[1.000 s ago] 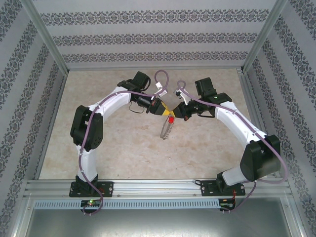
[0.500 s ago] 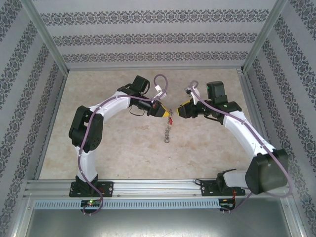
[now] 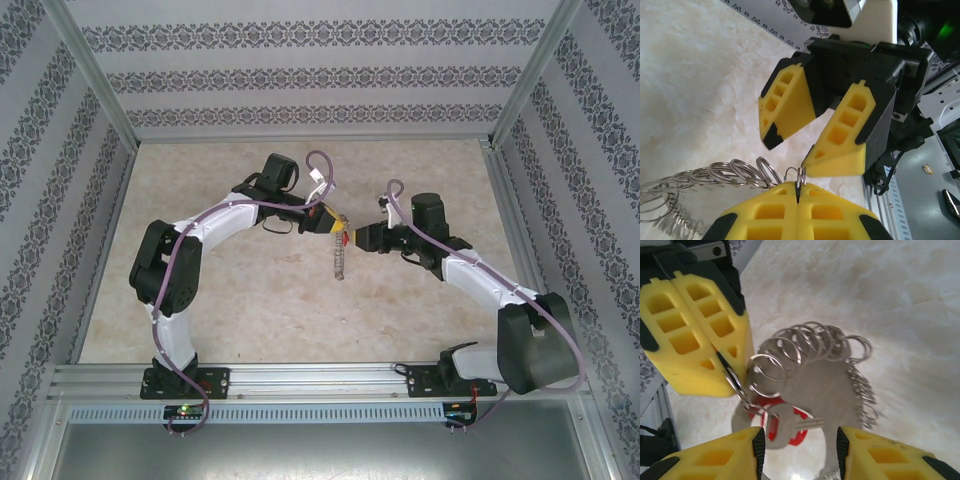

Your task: Put the keys on the keyring

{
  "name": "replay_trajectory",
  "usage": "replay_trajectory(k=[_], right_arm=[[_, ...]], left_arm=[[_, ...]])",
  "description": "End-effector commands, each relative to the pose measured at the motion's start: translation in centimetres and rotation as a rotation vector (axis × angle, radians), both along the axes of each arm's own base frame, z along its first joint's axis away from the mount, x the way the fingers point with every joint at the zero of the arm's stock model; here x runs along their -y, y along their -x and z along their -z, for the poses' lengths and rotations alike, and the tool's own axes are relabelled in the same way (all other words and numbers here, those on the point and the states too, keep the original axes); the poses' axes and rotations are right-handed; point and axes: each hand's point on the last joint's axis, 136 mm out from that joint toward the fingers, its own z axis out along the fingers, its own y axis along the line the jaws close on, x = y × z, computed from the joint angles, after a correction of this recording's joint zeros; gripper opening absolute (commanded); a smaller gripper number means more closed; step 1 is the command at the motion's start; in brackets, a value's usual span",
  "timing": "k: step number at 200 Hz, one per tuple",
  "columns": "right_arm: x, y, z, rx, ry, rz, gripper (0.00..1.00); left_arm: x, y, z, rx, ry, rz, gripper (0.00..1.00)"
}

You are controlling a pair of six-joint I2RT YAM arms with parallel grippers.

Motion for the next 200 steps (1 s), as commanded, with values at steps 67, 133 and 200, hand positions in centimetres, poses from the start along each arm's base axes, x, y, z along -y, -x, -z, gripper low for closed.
replay_trajectory(k=[67, 133, 200], right_arm=[[-1.3, -1.4, -2.9, 0.077, -0.079, -0.027, 0.37], [-1.0, -0.7, -2.7, 0.061, -0.097, -0.064, 0.06], [-2.0, 0.3, -1.7, 0.025, -0.119, -0.126, 0.00]], left_arm=[[0.6, 0.9, -3.5, 0.067, 0.078, 0.037, 0.00], [0.6, 1.1, -4.1, 0.075, 0.095, 0.036, 0.00], [0.8, 0.7, -4.8, 0.081, 0.125, 0.021, 0.00]])
